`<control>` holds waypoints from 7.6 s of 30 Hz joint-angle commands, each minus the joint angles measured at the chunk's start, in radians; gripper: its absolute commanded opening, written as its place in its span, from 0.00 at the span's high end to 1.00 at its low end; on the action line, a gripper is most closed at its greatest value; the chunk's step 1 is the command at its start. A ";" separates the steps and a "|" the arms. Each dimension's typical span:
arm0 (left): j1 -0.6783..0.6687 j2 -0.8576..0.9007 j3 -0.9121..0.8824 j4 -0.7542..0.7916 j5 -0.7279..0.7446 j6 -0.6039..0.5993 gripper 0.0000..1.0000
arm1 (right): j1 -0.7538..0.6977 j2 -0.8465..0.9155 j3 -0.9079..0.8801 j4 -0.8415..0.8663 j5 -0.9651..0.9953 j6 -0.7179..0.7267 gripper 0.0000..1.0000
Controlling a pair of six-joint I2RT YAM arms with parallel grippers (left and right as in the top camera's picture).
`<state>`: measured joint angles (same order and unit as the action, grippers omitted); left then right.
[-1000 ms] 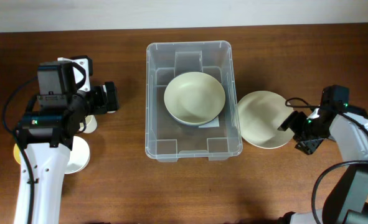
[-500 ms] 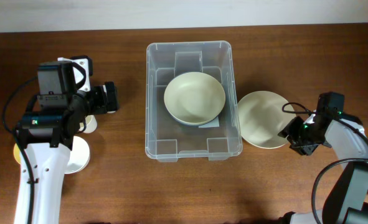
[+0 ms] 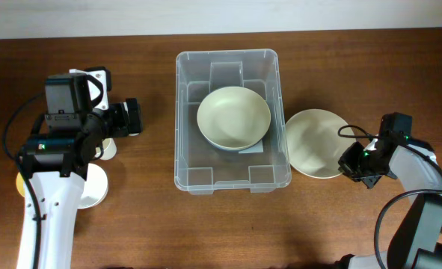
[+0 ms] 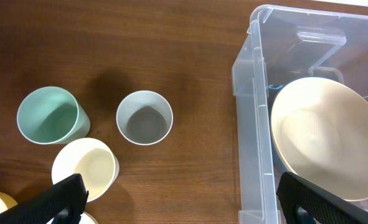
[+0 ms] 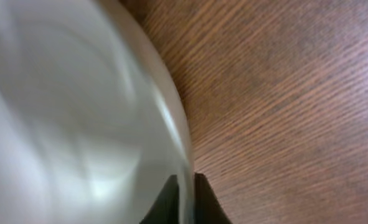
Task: Pack container
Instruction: 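Move right gripper to the cream plate and grasp its rim, then lift the cream plate and lower it into the container onto the bowls, then release the plate and withdraw right gripper to the right side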
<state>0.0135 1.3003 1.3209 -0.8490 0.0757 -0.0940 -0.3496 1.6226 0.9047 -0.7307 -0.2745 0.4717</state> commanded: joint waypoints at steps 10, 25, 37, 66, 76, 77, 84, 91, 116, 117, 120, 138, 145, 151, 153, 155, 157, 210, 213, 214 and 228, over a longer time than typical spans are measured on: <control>-0.004 0.001 0.023 0.000 0.007 0.020 0.00 | 0.002 -0.054 0.106 0.016 -0.029 0.069 0.96; -0.004 0.001 0.023 0.000 0.007 0.020 0.00 | 0.003 -0.169 0.492 -0.231 0.069 0.083 0.96; -0.004 0.001 0.023 0.000 0.007 0.020 0.00 | 0.083 0.051 0.192 -0.108 0.095 0.011 0.53; -0.004 0.001 0.023 0.000 0.007 0.020 0.00 | 0.030 0.147 0.330 -0.070 0.057 0.061 0.96; -0.004 0.001 0.023 0.000 0.007 0.020 0.00 | 0.062 -0.100 0.578 -0.167 0.037 -0.013 0.96; -0.004 0.001 0.023 0.000 0.007 0.020 0.00 | 0.091 -0.113 0.594 -0.173 0.037 -0.024 0.96; -0.004 0.001 0.023 0.000 0.007 0.020 0.00 | 0.393 -0.114 0.638 -0.171 0.051 -0.122 0.96; -0.004 0.001 0.023 0.000 0.007 0.020 0.00 | 0.622 0.074 0.639 -0.169 0.087 -0.280 0.96; -0.004 0.001 0.023 0.000 0.007 0.020 0.00 | 0.743 0.197 0.919 -0.677 0.152 -0.499 0.96; -0.004 0.001 0.023 0.000 0.007 0.020 0.00 | 0.760 0.202 0.911 -0.675 0.152 -0.499 0.96; -0.004 0.001 0.023 0.000 0.007 0.020 0.00 | 0.816 0.229 0.867 -0.641 0.152 -0.498 0.96; -0.004 0.001 0.023 0.000 0.007 0.020 0.00 | 0.866 0.475 0.718 -0.427 0.156 -0.498 0.96; -0.004 0.002 0.023 0.000 0.007 0.020 0.00 | 0.865 0.475 0.723 -0.286 0.302 -0.426 0.96; -0.004 0.001 0.023 0.000 0.007 0.020 0.00 | 0.865 0.472 0.742 -0.278 0.379 -0.385 0.96; -0.004 0.001 0.023 0.000 0.006 0.020 0.00 | 0.867 0.459 0.748 -0.300 0.366 -0.386 0.96; -0.004 0.002 0.023 0.000 0.006 0.020 0.00 | 0.867 0.431 0.751 -0.312 0.357 -0.387 0.96; -0.004 0.002 0.023 0.000 0.006 0.020 0.00 | 0.867 0.374 0.759 -0.305 0.358 -0.389 0.96; -0.004 0.065 0.021 0.004 0.003 0.020 0.00 | 0.734 0.570 0.867 0.362 0.436 -0.392 0.96; -0.004 0.065 0.021 0.004 0.003 0.020 0.00 | 0.734 0.591 0.867 0.365 0.436 -0.392 0.96; -0.004 0.065 0.021 0.004 0.003 0.020 0.00 | 0.734 0.594 0.867 0.365 0.436 -0.392 0.96; -0.004 0.065 0.021 0.004 -0.023 0.020 0.00 | 0.734 0.599 0.879 0.367 0.436 -0.393 0.96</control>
<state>0.0135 1.3590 1.3209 -0.8482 0.0635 -0.0940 0.3866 2.2402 1.7725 -0.3649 0.1673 0.0746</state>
